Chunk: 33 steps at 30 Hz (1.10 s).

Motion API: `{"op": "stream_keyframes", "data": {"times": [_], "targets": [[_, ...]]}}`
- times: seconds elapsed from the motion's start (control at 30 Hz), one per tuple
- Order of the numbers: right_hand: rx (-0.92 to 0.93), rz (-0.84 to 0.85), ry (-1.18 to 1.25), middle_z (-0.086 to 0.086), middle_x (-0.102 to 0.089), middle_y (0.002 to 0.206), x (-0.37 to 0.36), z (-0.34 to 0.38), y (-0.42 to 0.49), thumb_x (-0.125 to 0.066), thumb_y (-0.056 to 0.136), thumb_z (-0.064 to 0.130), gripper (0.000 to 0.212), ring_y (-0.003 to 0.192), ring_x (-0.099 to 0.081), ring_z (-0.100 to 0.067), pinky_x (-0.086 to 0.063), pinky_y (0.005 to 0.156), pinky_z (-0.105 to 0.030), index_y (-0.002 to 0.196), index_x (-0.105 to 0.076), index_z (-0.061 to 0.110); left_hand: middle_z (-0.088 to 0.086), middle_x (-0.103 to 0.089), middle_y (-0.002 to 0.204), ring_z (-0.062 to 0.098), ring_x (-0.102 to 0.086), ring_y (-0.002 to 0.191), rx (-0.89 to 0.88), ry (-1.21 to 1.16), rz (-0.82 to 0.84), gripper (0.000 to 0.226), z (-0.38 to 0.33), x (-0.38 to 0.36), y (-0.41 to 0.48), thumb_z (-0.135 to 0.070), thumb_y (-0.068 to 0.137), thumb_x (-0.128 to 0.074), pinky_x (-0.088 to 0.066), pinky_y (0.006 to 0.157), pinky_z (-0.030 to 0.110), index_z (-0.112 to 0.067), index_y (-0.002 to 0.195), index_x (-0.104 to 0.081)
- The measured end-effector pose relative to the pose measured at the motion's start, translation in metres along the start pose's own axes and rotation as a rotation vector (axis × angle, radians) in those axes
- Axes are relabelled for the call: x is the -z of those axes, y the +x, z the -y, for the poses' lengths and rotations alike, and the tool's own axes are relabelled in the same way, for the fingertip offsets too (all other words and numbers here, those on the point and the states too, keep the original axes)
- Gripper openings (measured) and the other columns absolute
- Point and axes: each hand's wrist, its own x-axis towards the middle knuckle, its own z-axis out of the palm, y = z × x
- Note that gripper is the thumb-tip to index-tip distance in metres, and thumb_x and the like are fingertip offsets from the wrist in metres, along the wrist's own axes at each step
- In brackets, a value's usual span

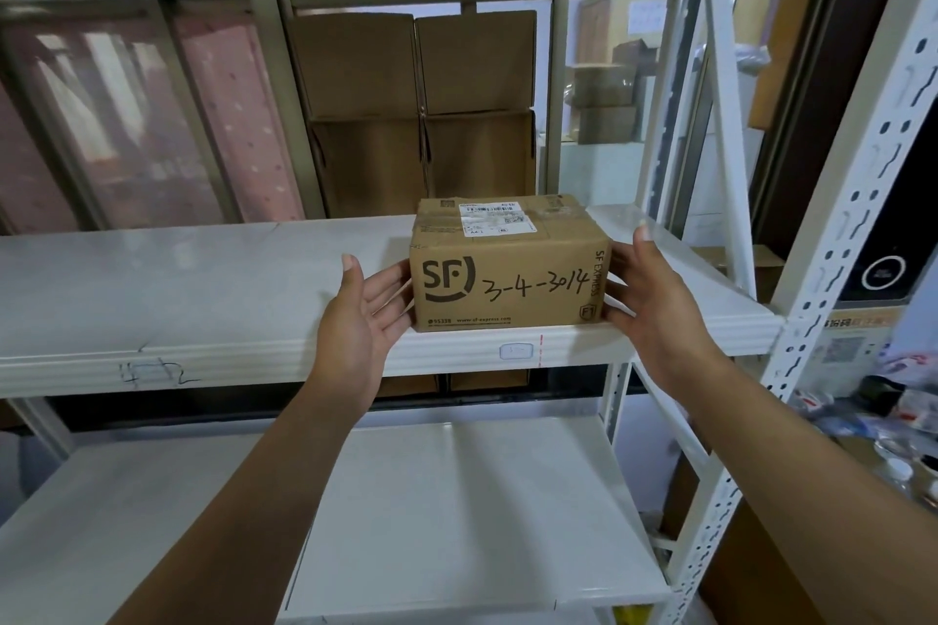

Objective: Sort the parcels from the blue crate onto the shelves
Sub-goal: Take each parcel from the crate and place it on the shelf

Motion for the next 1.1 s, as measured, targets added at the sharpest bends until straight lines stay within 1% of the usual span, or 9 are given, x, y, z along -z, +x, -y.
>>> {"op": "stream_keyframes", "data": {"times": [0.27, 0.37, 0.5, 0.6, 0.73, 0.8, 0.87, 0.97, 1.1], "targets": [[0.004, 0.0, -0.006, 0.006, -0.076, 0.133, 0.001, 0.0, 0.0, -0.037, 0.11, 0.059, 0.046, 0.132, -0.066, -0.021, -0.054, 0.106, -0.04, 0.122, -0.072, 0.033, -0.006, -0.075, 0.12, 0.023, -0.063, 0.135, 0.001, 0.049, -0.029, 0.055, -0.003, -0.004, -0.006, -0.059, 0.109, -0.029, -0.043, 0.121, 0.048, -0.023, 0.121, -0.069], [-0.002, -0.005, 0.0, 0.007, -0.075, 0.132, 0.001, 0.004, -0.002, -0.037, 0.111, 0.058, 0.043, 0.131, -0.066, -0.021, -0.055, 0.103, -0.039, 0.119, -0.071, 0.034, -0.008, -0.077, 0.119, 0.02, -0.066, 0.132, -0.019, 0.054, -0.043, 0.055, -0.004, -0.004, -0.006, -0.058, 0.109, -0.03, -0.045, 0.12, 0.048, -0.024, 0.122, -0.07], [0.018, -0.022, -0.046, 0.003, -0.07, 0.143, 0.008, 0.004, -0.001, -0.039, 0.11, 0.058, 0.052, 0.137, -0.063, -0.021, -0.045, 0.121, -0.049, 0.139, -0.067, 0.025, -0.004, -0.076, 0.13, 0.018, -0.066, 0.131, -0.06, 0.065, -0.058, 0.054, -0.004, -0.003, -0.009, -0.056, 0.111, -0.029, -0.045, 0.12, 0.047, -0.023, 0.127, -0.07], [0.091, -0.096, -0.155, 0.0, -0.066, 0.146, 0.011, 0.006, -0.006, -0.04, 0.11, 0.059, 0.057, 0.139, -0.059, -0.02, -0.042, 0.124, -0.05, 0.145, -0.064, 0.022, 0.0, -0.07, 0.141, 0.02, -0.064, 0.135, -0.117, 0.096, -0.07, 0.054, -0.005, -0.003, -0.012, -0.054, 0.111, -0.029, -0.044, 0.121, 0.048, -0.024, 0.133, -0.068], [0.234, -0.204, -0.177, 0.011, -0.071, 0.116, 0.012, 0.017, -0.021, -0.056, 0.108, 0.046, 0.036, 0.11, -0.063, -0.006, -0.05, 0.109, -0.036, 0.121, -0.073, 0.018, -0.003, -0.072, 0.134, 0.017, -0.067, 0.127, -0.249, 0.227, -0.222, 0.038, -0.01, -0.008, -0.021, -0.043, 0.111, -0.045, -0.05, 0.115, 0.048, -0.025, 0.133, -0.069], [0.297, -0.186, -0.167, 0.01, -0.069, 0.099, 0.012, 0.023, -0.027, -0.064, 0.105, 0.037, 0.019, 0.089, -0.06, -0.004, -0.049, 0.093, -0.034, 0.103, -0.073, 0.02, -0.007, -0.073, 0.125, 0.016, -0.068, 0.122, -0.315, 0.264, -0.285, 0.023, -0.012, -0.011, -0.028, -0.036, 0.109, -0.055, -0.056, 0.108, 0.042, -0.03, 0.125, -0.07], [0.342, -0.113, -0.167, 0.009, -0.066, 0.085, 0.009, 0.027, -0.033, -0.069, 0.104, 0.029, 0.013, 0.077, -0.056, -0.006, -0.047, 0.082, -0.033, 0.093, -0.071, 0.022, -0.005, -0.072, 0.123, 0.018, -0.068, 0.119, -0.369, 0.277, -0.289, 0.021, -0.013, -0.013, -0.037, -0.028, 0.107, -0.058, -0.059, 0.094, 0.031, -0.028, 0.123, -0.072], [0.379, -0.023, -0.196, 0.006, -0.063, 0.078, 0.001, 0.028, -0.041, -0.074, 0.1, 0.026, 0.009, 0.073, -0.054, -0.01, -0.048, 0.078, -0.033, 0.093, -0.073, 0.022, -0.003, -0.073, 0.12, 0.017, -0.068, 0.113, -0.424, 0.298, -0.276, 0.021, -0.015, -0.016, -0.048, -0.021, 0.106, -0.059, -0.056, 0.081, 0.022, -0.025, 0.12, -0.074], [0.38, 0.083, -0.189, -0.002, -0.055, 0.077, -0.011, 0.028, -0.051, -0.075, 0.099, 0.024, 0.006, 0.076, -0.051, -0.018, -0.048, 0.075, -0.033, 0.094, -0.074, 0.021, 0.0, -0.075, 0.114, 0.016, -0.068, 0.108, -0.447, 0.334, -0.229, 0.02, -0.019, -0.022, -0.064, -0.02, 0.106, -0.059, -0.055, 0.08, 0.026, -0.02, 0.118, -0.075]]}}
